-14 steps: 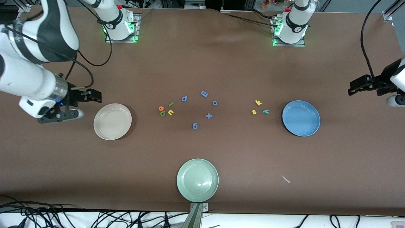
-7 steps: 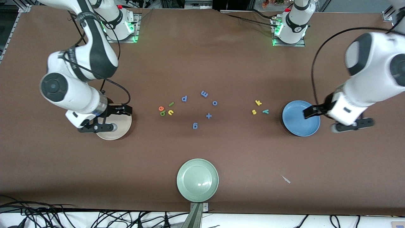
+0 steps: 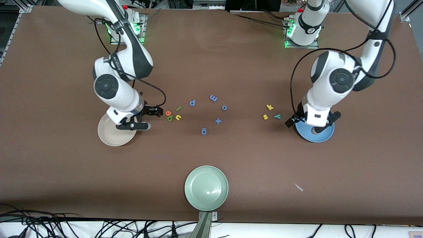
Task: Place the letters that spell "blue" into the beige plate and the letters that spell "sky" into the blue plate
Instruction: 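Reach the right gripper to the orange e while the left gripper reaches the teal y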
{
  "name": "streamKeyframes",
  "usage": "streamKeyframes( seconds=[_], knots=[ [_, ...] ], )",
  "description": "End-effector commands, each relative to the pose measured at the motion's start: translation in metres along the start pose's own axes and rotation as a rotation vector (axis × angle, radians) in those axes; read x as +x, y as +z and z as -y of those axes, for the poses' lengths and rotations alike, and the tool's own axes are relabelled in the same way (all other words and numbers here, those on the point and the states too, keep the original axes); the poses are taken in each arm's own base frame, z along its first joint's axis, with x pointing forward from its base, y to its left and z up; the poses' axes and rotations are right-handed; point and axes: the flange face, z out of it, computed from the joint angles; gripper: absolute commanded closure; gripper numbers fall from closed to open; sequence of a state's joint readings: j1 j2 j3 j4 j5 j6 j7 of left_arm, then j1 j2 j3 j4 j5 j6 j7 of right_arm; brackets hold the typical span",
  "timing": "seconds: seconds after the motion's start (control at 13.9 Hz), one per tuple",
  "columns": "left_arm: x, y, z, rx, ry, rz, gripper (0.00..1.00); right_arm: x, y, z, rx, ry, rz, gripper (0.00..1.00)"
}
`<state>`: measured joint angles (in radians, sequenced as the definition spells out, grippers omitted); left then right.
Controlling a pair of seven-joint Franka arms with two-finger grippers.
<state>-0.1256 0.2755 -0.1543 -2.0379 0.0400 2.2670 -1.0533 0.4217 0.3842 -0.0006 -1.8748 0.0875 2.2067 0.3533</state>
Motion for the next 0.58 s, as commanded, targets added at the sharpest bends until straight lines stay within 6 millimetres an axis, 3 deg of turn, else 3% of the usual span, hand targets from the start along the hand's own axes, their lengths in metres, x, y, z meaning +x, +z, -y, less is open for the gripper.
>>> streamKeyframes(
  seconds=[0.0, 0.29, 0.36, 0.51],
  knots=[
    [-0.019, 0.041, -0.012, 0.049, -0.126, 0.008, 0.01, -0.032, 0.032, 0.01, 0.007, -0.025, -0.042, 0.01],
    [-0.013, 0.1, -0.012, 0.056, -0.354, 0.041, 0.14, -0.056, 0.071, 0.026, -0.035, -0.112, -0.055, 0.01],
    [-0.012, 0.108, -0.01, 0.063, -0.389, 0.046, 0.2, -0.059, 0.078, 0.026, -0.052, -0.132, -0.052, 0.01],
    [-0.009, 0.115, -0.009, 0.057, -0.495, 0.044, 0.22, -0.064, 0.09, 0.026, -0.079, -0.169, -0.056, 0.01]
  ],
)
